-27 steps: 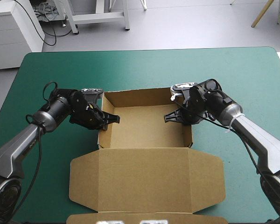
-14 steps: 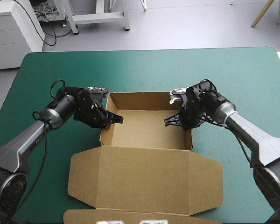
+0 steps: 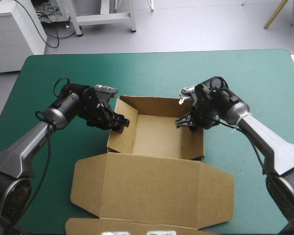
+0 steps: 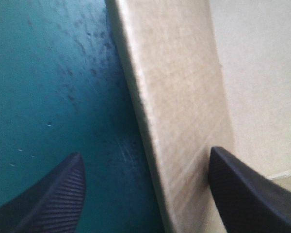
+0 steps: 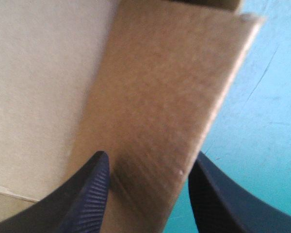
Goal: Fold the box
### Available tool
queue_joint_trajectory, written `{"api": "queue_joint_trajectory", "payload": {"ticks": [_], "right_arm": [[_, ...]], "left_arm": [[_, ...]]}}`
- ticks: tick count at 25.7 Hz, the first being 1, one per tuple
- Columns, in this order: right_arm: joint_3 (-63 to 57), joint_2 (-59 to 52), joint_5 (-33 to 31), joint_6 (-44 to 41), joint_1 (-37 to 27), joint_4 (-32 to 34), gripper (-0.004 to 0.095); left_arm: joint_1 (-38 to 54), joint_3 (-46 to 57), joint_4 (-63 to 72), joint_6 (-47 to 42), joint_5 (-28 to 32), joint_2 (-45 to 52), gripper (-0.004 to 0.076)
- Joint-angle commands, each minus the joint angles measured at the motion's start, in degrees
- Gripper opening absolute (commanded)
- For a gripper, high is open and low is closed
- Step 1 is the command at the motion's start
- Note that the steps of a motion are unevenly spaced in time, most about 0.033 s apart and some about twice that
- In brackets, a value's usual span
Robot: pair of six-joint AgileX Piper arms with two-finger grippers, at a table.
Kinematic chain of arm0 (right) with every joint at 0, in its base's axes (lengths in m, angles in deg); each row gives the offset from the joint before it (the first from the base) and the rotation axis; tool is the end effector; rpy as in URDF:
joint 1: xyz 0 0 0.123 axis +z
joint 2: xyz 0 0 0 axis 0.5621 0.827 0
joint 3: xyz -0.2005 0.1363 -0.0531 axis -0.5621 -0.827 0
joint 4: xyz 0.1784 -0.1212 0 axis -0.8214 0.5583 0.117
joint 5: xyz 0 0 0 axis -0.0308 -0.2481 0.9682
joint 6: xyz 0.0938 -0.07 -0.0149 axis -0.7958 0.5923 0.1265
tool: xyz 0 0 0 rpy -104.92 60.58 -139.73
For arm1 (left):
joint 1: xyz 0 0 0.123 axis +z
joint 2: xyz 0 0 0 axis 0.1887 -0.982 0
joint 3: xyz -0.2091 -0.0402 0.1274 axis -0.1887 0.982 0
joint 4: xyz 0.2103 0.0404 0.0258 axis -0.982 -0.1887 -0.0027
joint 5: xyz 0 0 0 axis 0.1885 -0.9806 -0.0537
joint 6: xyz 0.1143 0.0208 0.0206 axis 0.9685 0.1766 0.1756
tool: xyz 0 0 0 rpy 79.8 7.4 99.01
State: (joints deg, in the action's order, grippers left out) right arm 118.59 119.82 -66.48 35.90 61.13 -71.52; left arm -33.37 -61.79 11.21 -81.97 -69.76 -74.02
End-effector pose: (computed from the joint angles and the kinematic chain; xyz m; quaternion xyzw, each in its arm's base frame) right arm 0.2873 0.1338 0.2407 -0.1328 0.9835 -0.0059 0.1231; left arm 0.2859 -0.1341 0.2315 0.1449 0.9746 -0.0987 0.1391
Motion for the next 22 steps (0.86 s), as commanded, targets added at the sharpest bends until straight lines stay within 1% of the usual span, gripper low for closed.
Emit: {"api": "queue_joint_trajectory", "payload": {"ticks": [1,3,6,8,9,11,13,14,15,18,22], "right_arm": [[6.94,-4.17,-0.01,1.05,0.01,1.49,0.0468],[10.38,-5.14,-0.01,0.57,0.01,1.49,0.0468],[12.83,-6.76,-0.01,-0.72,0.01,1.49,0.0468],[12.99,-7.87,-0.01,-1.82,0.01,1.49,0.0468],[12.99,-7.98,-0.01,-2.24,0.01,1.59,0.0468],[12.99,-8.1,-0.01,-2.33,0.01,1.83,0.0468],[12.52,-7.97,-0.01,-2.33,0.01,1.97,0.0467],[12.15,-7.97,-0.01,-2.33,0.01,2.3,0.0468],[11.56,-7.84,-0.01,-2.33,0.01,3.15,0.0468],[9.08,-7.84,-0.01,-3.19,0.01,4.85,0.0468],[4.89,-7.59,-0.01,-4.53,0.01,4.48,0.0468]], "left_arm": [[-0.09,-8.25,-2.12,0.08,-4.84,2.65,0.0507],[-0.09,-13.31,-2.12,0.08,-7.93,2.74,0.0507],[-0.09,-19.31,-2.81,0.08,-11.02,3.01,0.0503],[-0.09,-23.39,-5.45,0.08,-14.37,3.08,0.0459],[-0.09,-24.6,-6.56,0.08,-14.51,3.15,0.0422],[-0.09,-25.42,-7.44,0.18,-14.51,4.14,0.0323],[-0.09,-25.42,-8.6,2.61,-14.41,5.38,0.0185],[-0.09,-25.42,-9.6,5.02,-14.41,6.12,0.0098],[-0.09,-25.07,-10.71,6.35,-14.41,7.23,-0.0006],[-0.09,-23.64,-10.71,7.92,-14.41,10.16,-0.0006],[-0.09,-19.29,-10.71,8.71,-14.41,15.33,-0.001]]}}
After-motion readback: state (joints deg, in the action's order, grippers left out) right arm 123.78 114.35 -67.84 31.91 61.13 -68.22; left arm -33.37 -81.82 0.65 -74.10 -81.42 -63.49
